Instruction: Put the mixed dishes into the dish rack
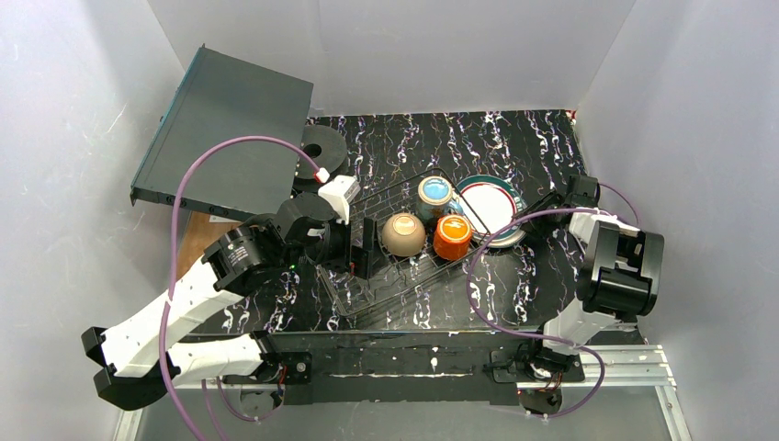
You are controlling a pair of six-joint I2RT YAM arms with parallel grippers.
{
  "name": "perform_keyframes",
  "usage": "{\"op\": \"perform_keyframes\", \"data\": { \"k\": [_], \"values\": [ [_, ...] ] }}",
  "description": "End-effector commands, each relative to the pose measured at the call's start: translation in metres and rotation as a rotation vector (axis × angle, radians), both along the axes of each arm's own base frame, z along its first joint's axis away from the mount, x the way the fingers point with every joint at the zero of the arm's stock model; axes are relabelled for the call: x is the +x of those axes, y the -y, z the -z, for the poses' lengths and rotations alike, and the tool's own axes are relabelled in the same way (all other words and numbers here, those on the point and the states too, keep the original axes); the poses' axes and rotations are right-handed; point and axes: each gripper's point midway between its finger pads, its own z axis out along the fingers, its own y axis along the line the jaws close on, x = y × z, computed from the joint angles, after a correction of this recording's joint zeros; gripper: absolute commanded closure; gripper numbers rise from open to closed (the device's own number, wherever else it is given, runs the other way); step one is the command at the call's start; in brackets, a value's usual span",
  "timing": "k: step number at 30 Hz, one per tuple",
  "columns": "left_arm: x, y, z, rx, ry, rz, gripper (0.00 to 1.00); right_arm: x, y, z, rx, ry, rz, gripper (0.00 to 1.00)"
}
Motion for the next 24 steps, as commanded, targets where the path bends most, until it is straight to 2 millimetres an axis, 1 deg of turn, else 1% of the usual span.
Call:
{"op": "perform_keyframes", "data": {
  "k": [1, 7, 11, 14, 17, 19, 24],
  "values": [
    [-0.001, -0.003, -0.008, -0.024, 0.023, 0.006, 0.02, -0.003, 0.002, 0.009, -0.012, -0.027, -0.041, 0.56],
    [-0.001, -0.002, -0.008, -0.026, 0.024, 0.008, 0.02, 0.001, -0.004, 0.014, 0.015, -0.013, -0.088, 0.61],
    [-0.001, -0.003, -0.008, -0.022, 0.023, 0.006, 0.02, 0.002, -0.004, 0.016, 0.014, -0.01, -0.098, 0.63],
    [-0.001, -0.003, -0.008, -0.024, 0.022, 0.007, 0.02, 0.004, -0.004, 0.012, 0.007, 0.011, -0.098, 0.73],
    [-0.001, -0.003, -0.008, -0.025, 0.022, 0.007, 0.02, 0.004, -0.004, 0.006, 0.002, 0.034, -0.096, 0.91],
    [-0.001, -0.003, -0.008, -0.025, 0.021, 0.007, 0.02, 0.004, -0.004, 0.0, 0.0, 0.051, -0.09, 0.99],
    [-0.002, -0.003, -0.007, -0.023, 0.018, 0.005, 0.02, 0.009, -0.004, -0.02, 0.023, 0.1, -0.063, 0.99]
  ]
}}
